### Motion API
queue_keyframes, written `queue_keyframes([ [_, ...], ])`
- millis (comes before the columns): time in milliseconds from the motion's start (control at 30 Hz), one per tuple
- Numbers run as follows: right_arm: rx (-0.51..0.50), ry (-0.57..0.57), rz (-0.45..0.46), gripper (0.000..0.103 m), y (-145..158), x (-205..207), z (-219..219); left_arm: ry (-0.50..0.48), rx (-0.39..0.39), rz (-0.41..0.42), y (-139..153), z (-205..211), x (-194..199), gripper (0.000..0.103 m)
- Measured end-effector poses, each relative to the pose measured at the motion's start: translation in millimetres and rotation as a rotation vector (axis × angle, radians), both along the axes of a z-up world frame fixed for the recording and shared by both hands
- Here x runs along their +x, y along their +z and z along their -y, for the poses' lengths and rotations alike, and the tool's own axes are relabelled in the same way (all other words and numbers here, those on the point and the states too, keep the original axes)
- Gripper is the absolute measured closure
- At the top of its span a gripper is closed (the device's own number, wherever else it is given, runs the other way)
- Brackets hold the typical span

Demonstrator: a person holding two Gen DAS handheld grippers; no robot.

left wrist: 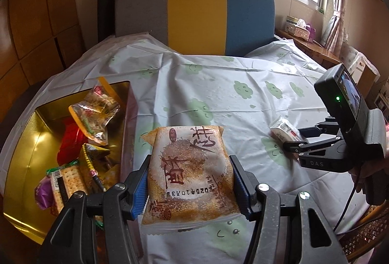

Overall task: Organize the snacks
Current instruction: 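Carry the pastry bag into the gold tray and open the left tool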

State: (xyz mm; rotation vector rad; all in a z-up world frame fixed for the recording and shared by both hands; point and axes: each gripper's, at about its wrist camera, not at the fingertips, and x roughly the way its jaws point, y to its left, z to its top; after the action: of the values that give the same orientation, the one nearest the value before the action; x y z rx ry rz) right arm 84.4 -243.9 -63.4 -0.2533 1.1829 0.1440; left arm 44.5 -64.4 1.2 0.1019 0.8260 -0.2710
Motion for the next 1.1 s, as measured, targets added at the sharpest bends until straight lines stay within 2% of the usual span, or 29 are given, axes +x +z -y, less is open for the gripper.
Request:
queue_keyframes([
  [267, -0.011, 0.013, 0.009, 0.063, 0.7, -2.7, -1.2, 0.041, -0.015, -0.011, 5.7, -28.7, 1.7, 0.043],
  [433, -0.014, 0.016, 0.012, 0.063, 1.6, -2.9, -1.1, 0.092, -0.047, -0.032, 9.7, -60.2, 5.9, 0.043],
  [700, -0.024, 0.019, 0.015, 0.063, 2.9, -3.8, -1.8, 0.327, -0.148, -0.066, 19.5, -164.0, 15.6, 0.043],
  [867, -0.033, 0.019, 0.019, 0.063, 4.5, -5.5, -3.2, 0.476, -0.234, -0.104, 13.6, -226.3, 17.6, 0.043],
  [967, -0.036, 0.019, 0.020, 0.063, 4.4, -5.5, -4.3, 0.510, -0.278, -0.123, 9.2, -243.1, 20.2, 0.043],
  [1100, -0.035, 0.016, 0.019, 0.063, 4.3, -4.9, -4.1, 0.502, -0.299, -0.126, 6.7, -244.8, 30.0, 0.043],
])
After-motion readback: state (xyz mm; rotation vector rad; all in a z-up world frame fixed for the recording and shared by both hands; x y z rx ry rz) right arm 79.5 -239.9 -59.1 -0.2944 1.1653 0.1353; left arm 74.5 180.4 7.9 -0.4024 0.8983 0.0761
